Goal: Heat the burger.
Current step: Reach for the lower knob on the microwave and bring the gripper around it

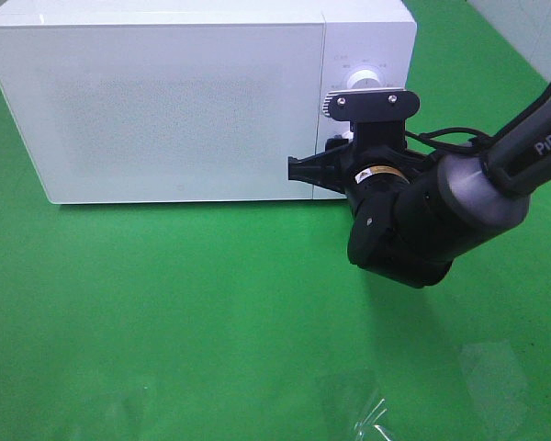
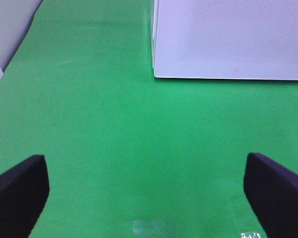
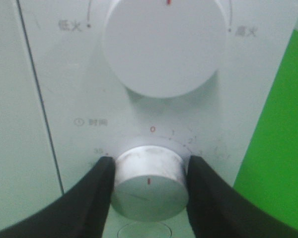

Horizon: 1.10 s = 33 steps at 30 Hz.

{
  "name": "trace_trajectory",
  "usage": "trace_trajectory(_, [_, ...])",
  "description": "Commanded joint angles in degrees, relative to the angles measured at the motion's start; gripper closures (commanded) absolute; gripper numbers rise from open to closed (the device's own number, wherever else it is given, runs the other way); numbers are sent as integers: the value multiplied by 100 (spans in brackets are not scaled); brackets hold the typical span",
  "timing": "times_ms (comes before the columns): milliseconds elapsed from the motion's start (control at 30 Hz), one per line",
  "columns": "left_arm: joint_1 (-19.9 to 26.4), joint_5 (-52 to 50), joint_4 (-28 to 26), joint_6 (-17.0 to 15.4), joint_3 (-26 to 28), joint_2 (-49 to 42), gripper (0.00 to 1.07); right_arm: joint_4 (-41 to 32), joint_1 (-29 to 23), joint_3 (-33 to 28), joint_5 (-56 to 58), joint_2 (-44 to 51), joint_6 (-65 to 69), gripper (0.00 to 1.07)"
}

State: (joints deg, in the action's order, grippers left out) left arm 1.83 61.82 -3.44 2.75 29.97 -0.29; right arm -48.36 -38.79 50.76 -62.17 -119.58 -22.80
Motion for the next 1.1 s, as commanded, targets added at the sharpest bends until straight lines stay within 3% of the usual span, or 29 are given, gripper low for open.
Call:
trace_trajectory(33, [6,-57,11,-11,-17,-97,7,241,86,109,-183,6,17,103])
trace_trajectory(333, [6,-57,11,-11,-17,-97,7,395,86,109,-189,6,63,107])
trace_trajectory(467, [6,-57,11,-11,-17,-97,7,435,86,109,-183,6,710,107])
trace_trajectory(533, [6,-57,11,-11,-17,-97,7,751,92,109,-29,6,2561,107])
trace_trajectory(633, [6,-57,11,-11,-17,-97,7,934,92,109,-6,6,3203,107])
trace_trajectory(767, [6,-57,11,-11,-17,-97,7,1965,92,109,-23,6,5701,107])
trace_trajectory(1100, [6,-57,11,-11,-17,-97,7,2710,86,109,-550,6,8354,107])
